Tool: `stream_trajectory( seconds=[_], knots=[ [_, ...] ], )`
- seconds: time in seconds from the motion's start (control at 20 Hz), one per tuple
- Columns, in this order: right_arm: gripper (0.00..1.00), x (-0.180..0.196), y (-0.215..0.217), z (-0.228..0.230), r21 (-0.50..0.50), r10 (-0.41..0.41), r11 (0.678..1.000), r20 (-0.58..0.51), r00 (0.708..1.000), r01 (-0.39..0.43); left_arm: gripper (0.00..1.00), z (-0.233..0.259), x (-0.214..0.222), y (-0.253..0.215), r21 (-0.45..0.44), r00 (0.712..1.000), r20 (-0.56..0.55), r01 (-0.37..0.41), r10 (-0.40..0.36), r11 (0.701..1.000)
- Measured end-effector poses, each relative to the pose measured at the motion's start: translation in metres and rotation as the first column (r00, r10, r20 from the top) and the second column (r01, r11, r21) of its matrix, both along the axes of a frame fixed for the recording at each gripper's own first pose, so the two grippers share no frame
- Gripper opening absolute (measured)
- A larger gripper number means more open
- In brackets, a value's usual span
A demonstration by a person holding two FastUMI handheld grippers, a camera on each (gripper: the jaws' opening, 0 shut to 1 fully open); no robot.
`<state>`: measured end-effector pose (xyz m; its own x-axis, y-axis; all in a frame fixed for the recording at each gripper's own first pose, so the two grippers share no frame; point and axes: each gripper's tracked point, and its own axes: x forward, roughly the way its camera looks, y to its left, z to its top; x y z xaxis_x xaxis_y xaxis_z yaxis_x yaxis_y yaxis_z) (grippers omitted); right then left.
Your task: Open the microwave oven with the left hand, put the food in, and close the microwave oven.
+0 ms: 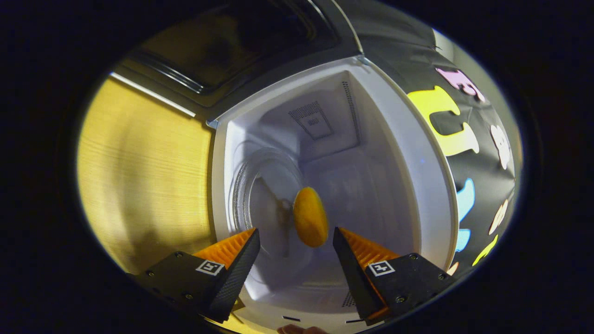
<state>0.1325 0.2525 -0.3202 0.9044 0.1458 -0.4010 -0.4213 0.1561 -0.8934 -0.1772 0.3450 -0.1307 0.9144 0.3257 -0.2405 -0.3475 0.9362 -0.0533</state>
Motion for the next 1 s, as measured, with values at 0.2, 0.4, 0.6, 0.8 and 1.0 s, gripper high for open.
stream_trajectory(
  seconds=[0.2, 0.4, 0.6, 0.8, 1.0],
  knots=[
    [0.97, -0.037, -0.008, 0.01, 0.118, -0.017, 0.993, -0.059, 0.998, 0.023, 0.96, 0.005, 0.013, -0.013, -0.012, 0.999, 0.023, 0.036, -0.036, 0.999],
    [0.97, -0.071, -0.022, 0.035, 0.26, -0.077, 0.96, -0.091, 0.993, 0.099, 0.96, 0.009, 0.031, -0.033, -0.033, 0.993, 0.045, 0.108, -0.106, 0.994],
    [0.97, -0.101, -0.038, 0.083, 0.41, -0.124, 0.9, -0.076, 0.989, 0.144, 0.96, 0.012, 0.05, -0.056, -0.018, 0.982, 0.055, 0.184, -0.182, 0.983],
    [0.97, -0.133, -0.053, 0.126, 0.562, -0.159, 0.806, -0.097, 0.982, 0.186, 0.96, 0.012, 0.071, -0.086, -0.03, 0.964, 0.065, 0.261, -0.259, 0.965],
    [0.97, -0.155, -0.071, 0.169, 0.68, -0.218, 0.693, -0.118, 0.969, 0.239, 0.96, 0.006, 0.087, -0.115, -0.06, 0.937, 0.075, 0.346, -0.342, 0.936]
  ],
)
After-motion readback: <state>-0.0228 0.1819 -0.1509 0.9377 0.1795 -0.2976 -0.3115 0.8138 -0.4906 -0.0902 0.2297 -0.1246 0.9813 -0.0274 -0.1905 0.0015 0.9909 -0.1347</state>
